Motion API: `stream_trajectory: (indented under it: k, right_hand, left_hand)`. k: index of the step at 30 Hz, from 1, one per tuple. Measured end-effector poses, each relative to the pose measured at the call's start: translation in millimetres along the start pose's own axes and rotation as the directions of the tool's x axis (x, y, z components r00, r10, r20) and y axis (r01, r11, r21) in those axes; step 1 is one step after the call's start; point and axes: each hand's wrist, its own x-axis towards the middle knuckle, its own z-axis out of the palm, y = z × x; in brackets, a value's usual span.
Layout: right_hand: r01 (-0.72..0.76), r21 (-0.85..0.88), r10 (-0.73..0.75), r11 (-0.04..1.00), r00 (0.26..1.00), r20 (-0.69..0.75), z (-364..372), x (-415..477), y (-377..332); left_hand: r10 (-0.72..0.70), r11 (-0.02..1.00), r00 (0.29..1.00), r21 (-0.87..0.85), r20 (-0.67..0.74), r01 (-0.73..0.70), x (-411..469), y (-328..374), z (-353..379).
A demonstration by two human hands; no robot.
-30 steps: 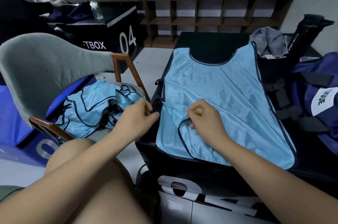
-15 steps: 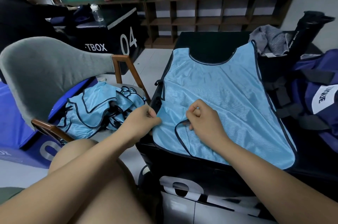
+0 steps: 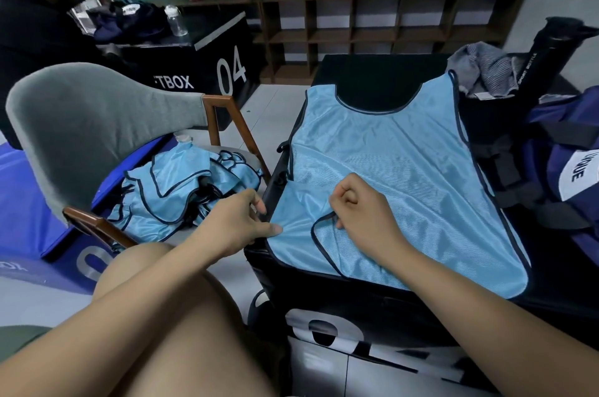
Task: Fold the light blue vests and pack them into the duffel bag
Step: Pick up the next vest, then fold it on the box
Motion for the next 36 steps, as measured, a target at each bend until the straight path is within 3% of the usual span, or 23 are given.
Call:
stream_trajectory:
  k: [4, 8, 14, 17, 21, 23, 27, 32, 36]
  right_hand:
    - [0.151, -0.123, -0.139, 0.981, 0.985, 0.099, 11, -7, -15]
    - [0.291, -0.23, -0.237, 0.929, 0.942, 0.236, 40, -9, -31]
    - [0.322, -0.26, -0.22, 0.91, 0.909, 0.354, 69, -3, -22]
    - [0.404, -0.295, -0.271, 0.866, 0.874, 0.403, 70, -2, -15]
    - [0.482, -0.294, -0.315, 0.826, 0.826, 0.467, 59, -1, -14]
    - [0.485, -0.3, -0.348, 0.821, 0.843, 0.411, 48, 4, -14]
    - [0.442, -0.413, -0.322, 0.796, 0.887, 0.33, 11, 19, -5]
    - [0.46, -0.598, -0.218, 0.656, 0.874, 0.434, -42, 30, 13]
    - [0.384, -0.709, -0.182, 0.591, 0.92, 0.347, -83, 39, 16]
  left_hand:
    - [0.034, 0.999, 0.998, 0.022, -0.059, -0.033, -3, -4, 3]
    - [0.029, 0.991, 0.999, -0.133, -0.027, -0.033, -3, -10, 4]
    - [0.054, 0.965, 0.995, -0.261, 0.081, -0.031, -7, -16, -1]
    - [0.047, 0.954, 0.993, -0.3, 0.105, -0.013, -9, -18, -2]
    - [0.009, 0.957, 0.998, -0.289, 0.058, 0.008, -8, -15, 1]
    - [0.0, 0.958, 1.0, -0.288, 0.02, 0.006, -7, -13, 4]
    - [0.082, 0.993, 0.996, -0.076, -0.043, -0.085, -10, -11, 3]
    - [0.167, 0.958, 0.983, 0.247, -0.081, -0.142, -4, -1, -9]
    - [0.254, 0.925, 0.956, 0.324, -0.145, -0.197, 11, 19, -15]
